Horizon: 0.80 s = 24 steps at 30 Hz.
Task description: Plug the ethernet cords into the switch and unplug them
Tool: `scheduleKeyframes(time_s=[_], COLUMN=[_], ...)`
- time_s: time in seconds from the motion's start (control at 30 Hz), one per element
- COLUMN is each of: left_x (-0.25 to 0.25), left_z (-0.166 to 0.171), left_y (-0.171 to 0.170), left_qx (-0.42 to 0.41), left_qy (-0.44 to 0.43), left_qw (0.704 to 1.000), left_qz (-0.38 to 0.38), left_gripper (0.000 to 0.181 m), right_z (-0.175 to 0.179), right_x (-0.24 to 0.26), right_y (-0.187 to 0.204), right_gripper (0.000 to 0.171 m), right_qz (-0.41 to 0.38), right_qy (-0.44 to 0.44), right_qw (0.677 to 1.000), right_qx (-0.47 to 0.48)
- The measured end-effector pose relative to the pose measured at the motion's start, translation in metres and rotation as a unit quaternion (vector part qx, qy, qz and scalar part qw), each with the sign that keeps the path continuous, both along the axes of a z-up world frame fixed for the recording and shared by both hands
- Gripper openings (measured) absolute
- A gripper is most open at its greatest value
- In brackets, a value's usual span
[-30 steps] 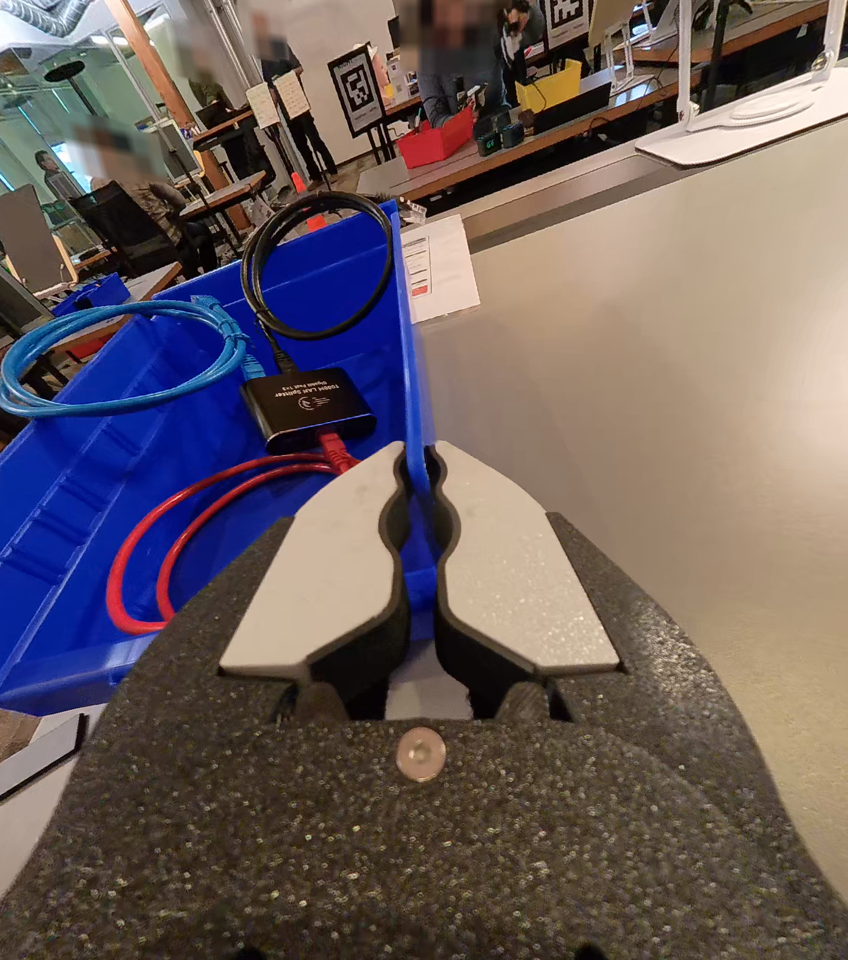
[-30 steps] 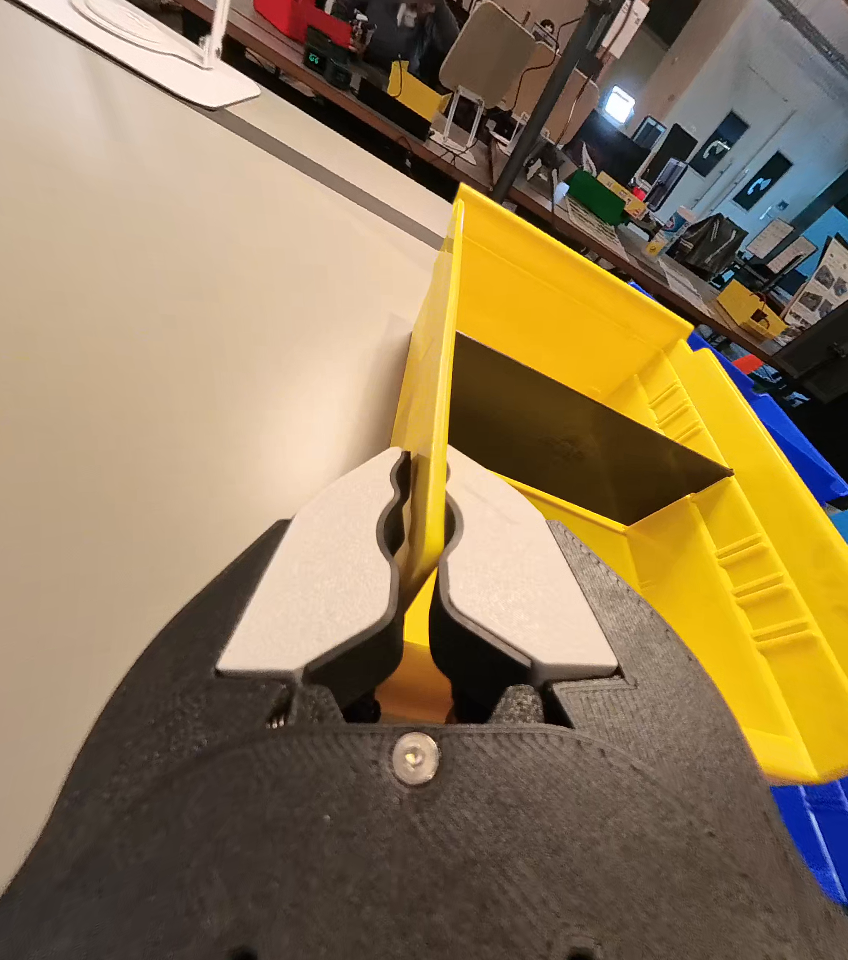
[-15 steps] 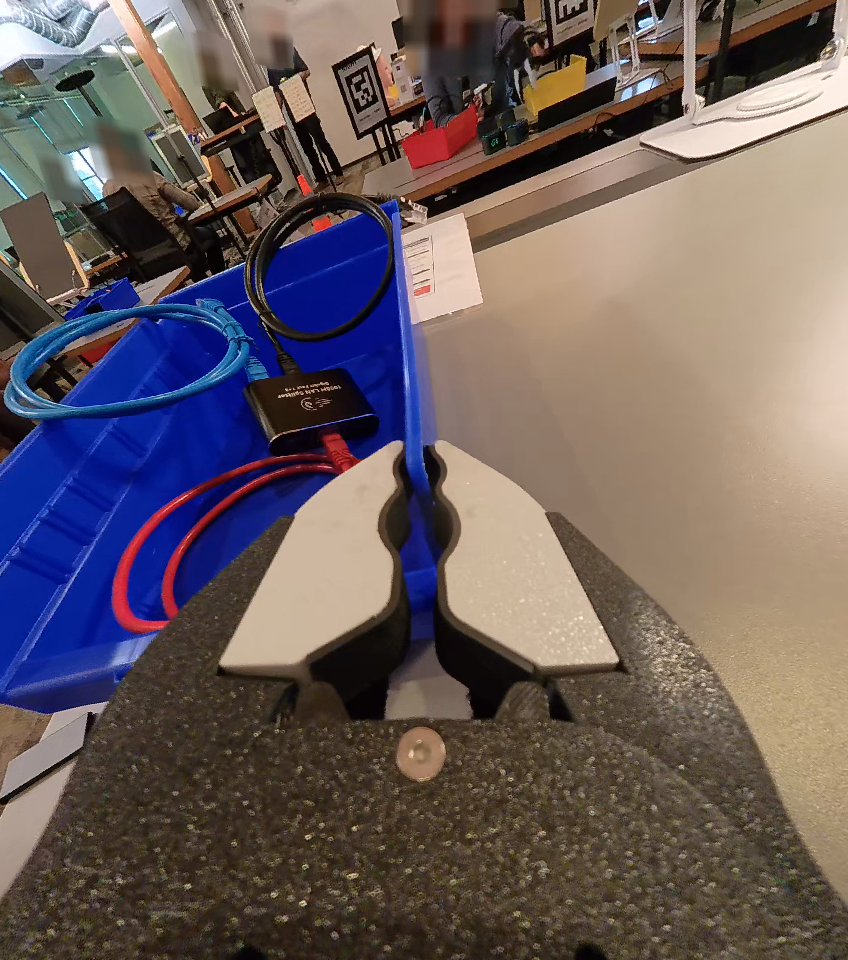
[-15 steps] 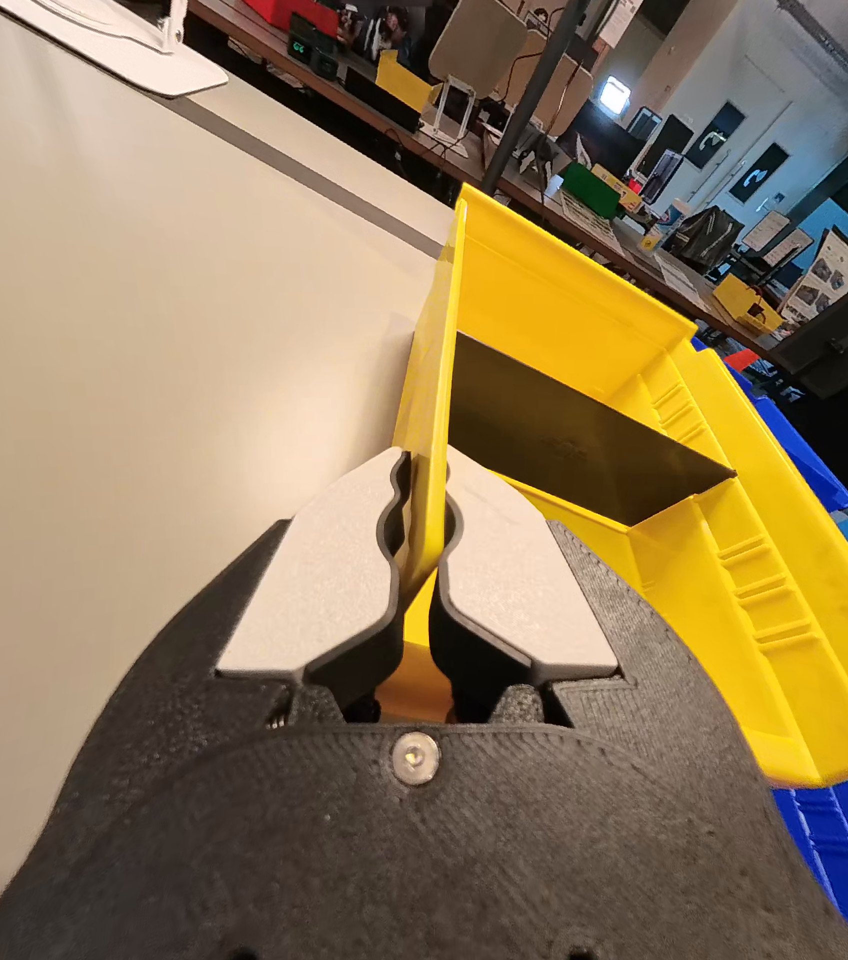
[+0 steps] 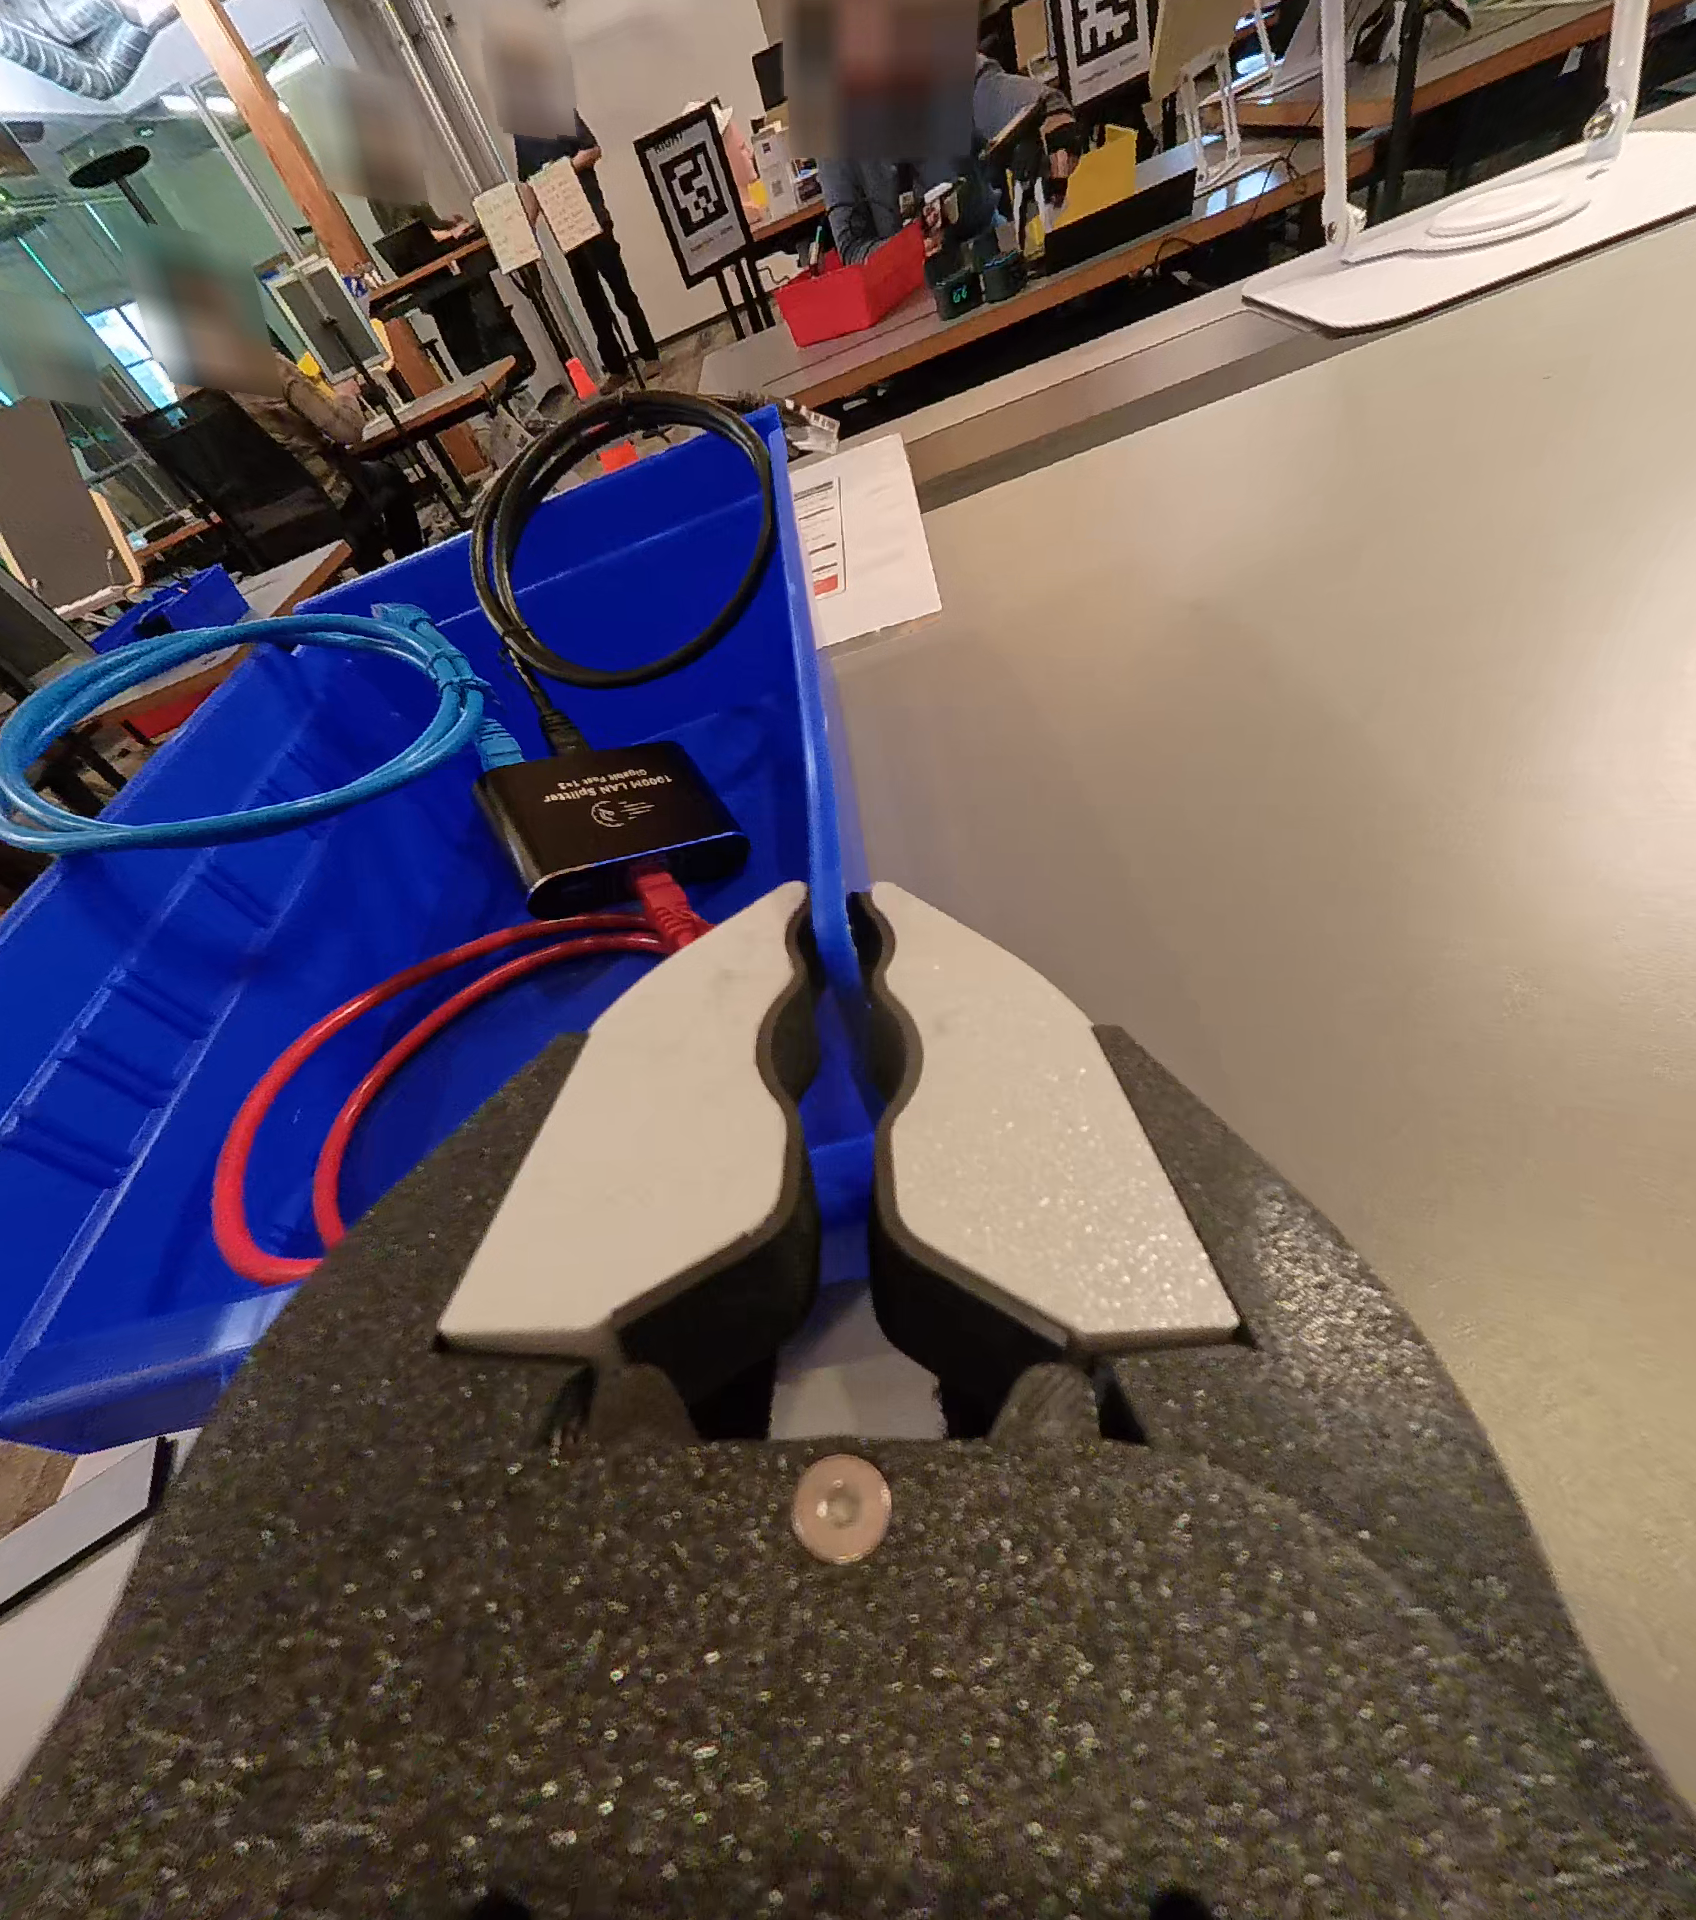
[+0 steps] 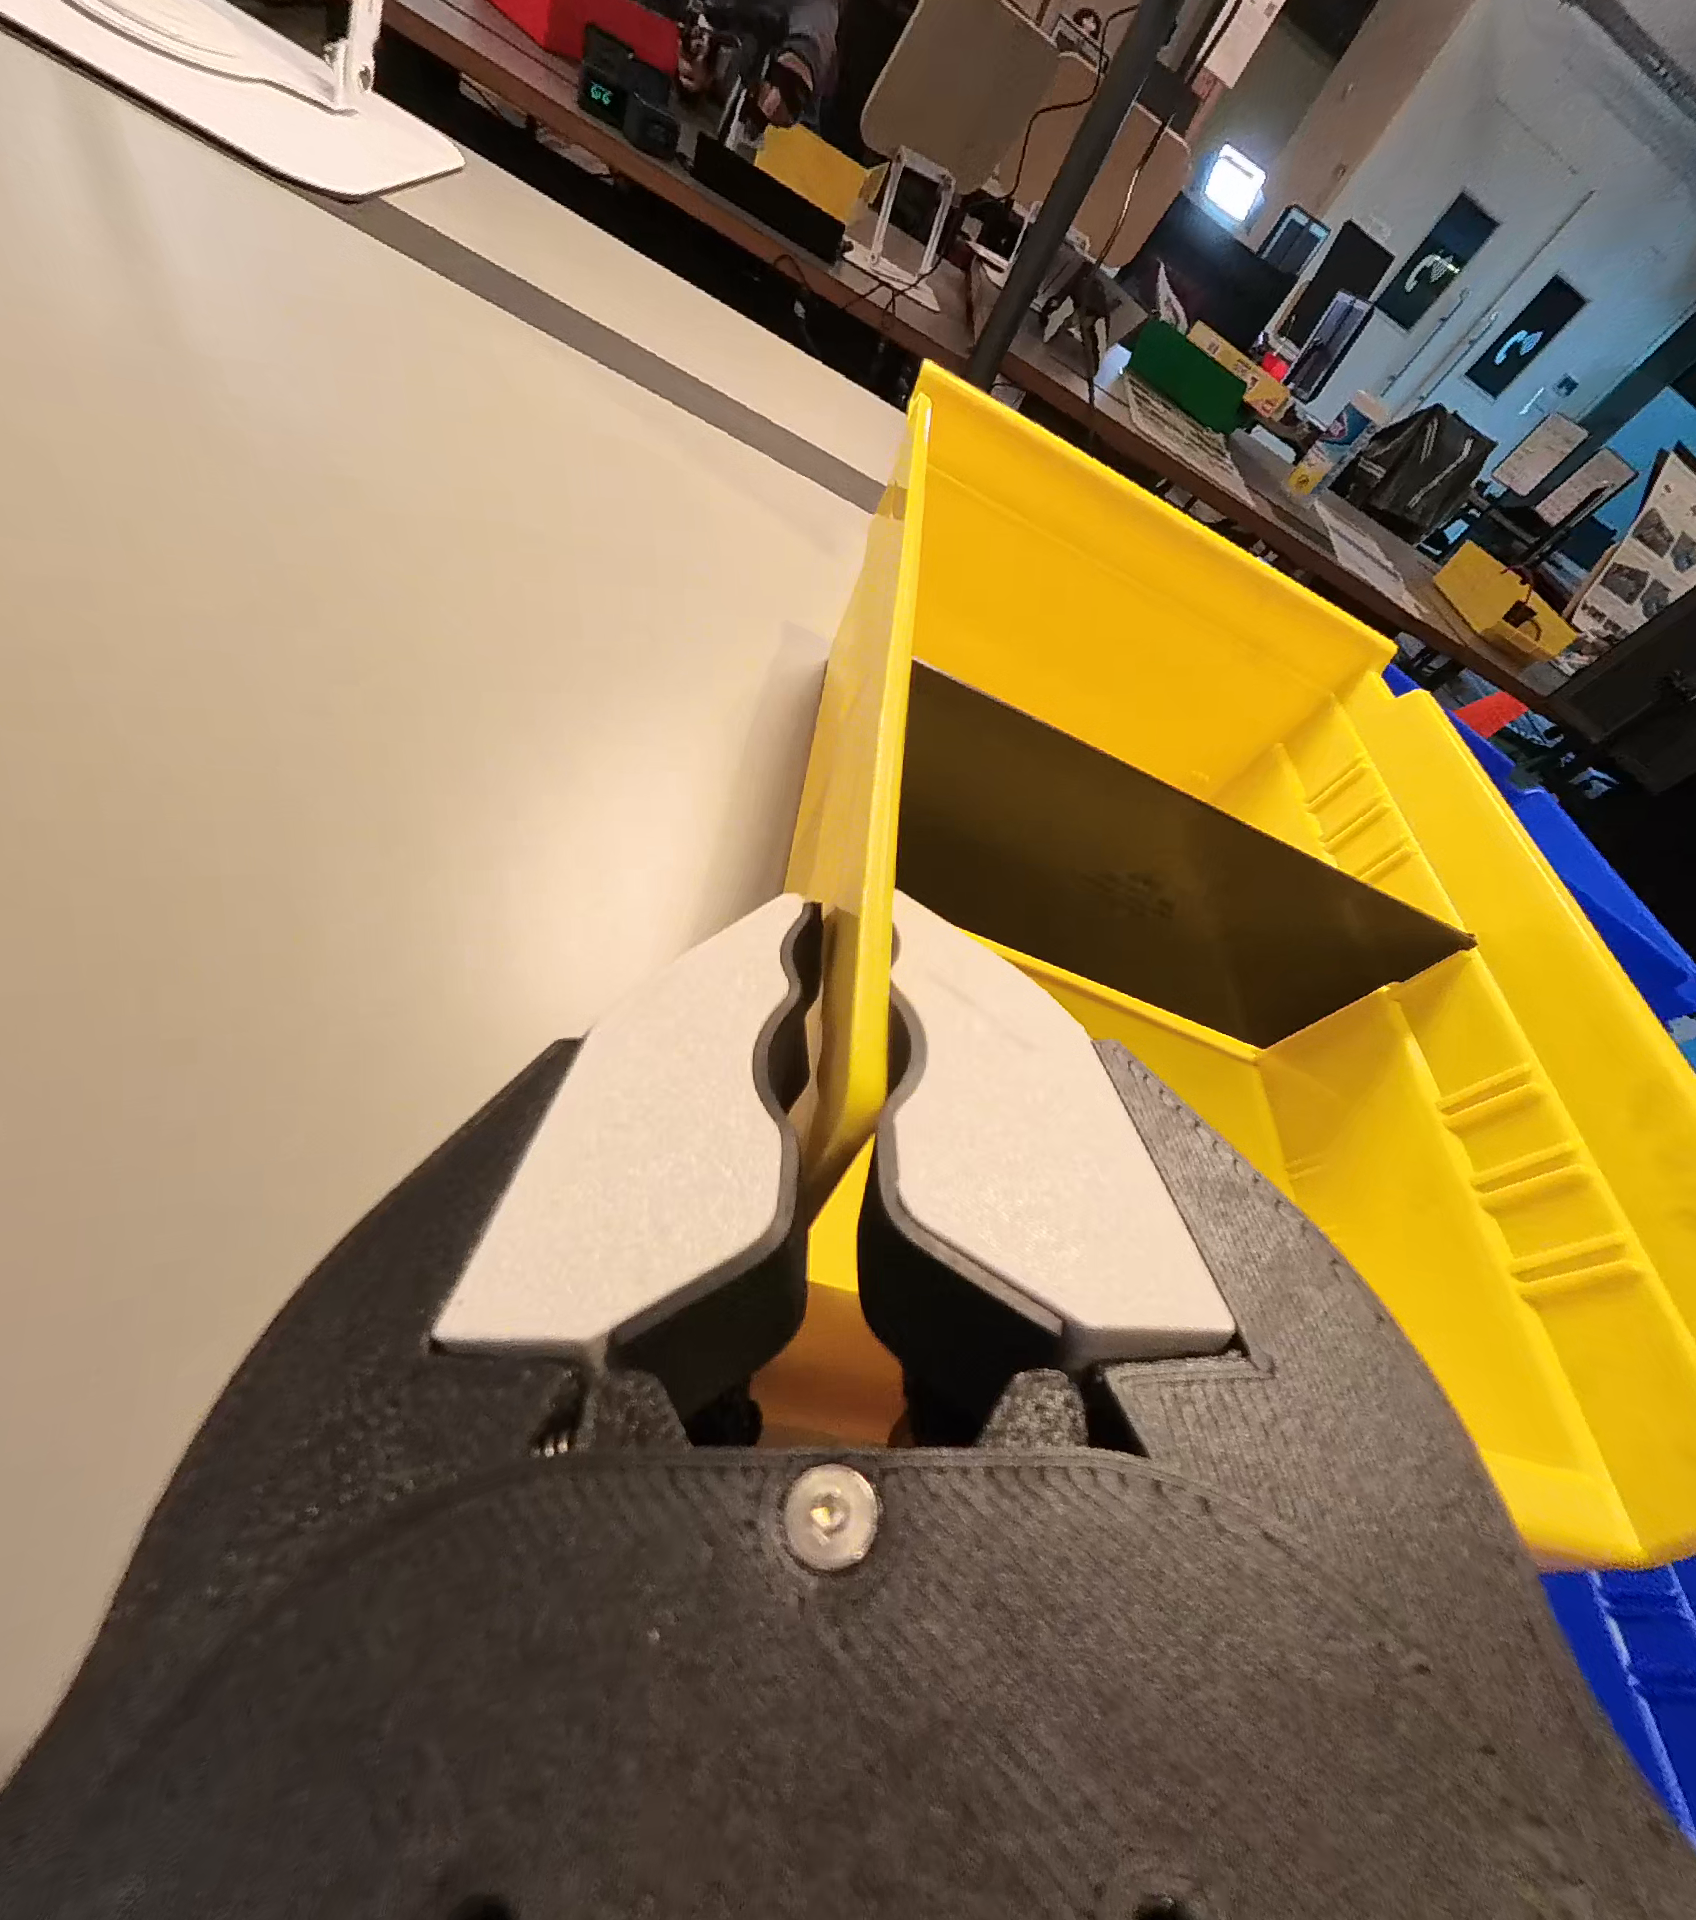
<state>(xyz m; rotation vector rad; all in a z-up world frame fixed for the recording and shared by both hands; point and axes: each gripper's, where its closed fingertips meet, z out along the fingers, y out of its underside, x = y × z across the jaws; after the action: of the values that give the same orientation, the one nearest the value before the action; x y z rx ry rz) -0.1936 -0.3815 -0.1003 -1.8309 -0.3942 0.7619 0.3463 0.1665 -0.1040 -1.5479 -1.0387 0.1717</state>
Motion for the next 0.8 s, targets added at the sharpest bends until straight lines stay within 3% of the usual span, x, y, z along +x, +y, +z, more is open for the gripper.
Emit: scheduleKeyframes(time_s=[0.23,0.33,0.43,0.63,0.8], left_x=[0.002,0.01,0.027,0.06,0.036], left_z=[-0.002,-0.008,0.007,0.063,0.081], left_y=[0.001,0.005,0.002,-0.031,-0.057], left_qx=[-0.011,-0.037,-0.008,0.132,0.119], left_qy=[0.004,0.014,0.068,0.092,0.046], left_qw=[1.0,0.999,0.997,0.987,0.991], left_qz=[-0.005,-0.026,-0.027,-0.012,0.049], left_gripper=[0.011,0.054,0.07,0.067,0.064], right_z=[-0.001,0.0,0.013,0.026,0.014], right_x=[0.001,0.012,0.032,0.03,-0.009], right_y=[-0.002,-0.017,-0.039,-0.094,-0.116], right_gripper=[0.012,0.041,0.053,0.054,0.052], right_qz=[-0.002,0.006,0.009,0.094,0.157], right_qy=[0.001,0.023,0.07,0.086,0.062], right_qw=[1.0,0.999,0.997,0.992,0.985], right_qx=[-0.004,-0.03,-0.018,-0.014,-0.04])
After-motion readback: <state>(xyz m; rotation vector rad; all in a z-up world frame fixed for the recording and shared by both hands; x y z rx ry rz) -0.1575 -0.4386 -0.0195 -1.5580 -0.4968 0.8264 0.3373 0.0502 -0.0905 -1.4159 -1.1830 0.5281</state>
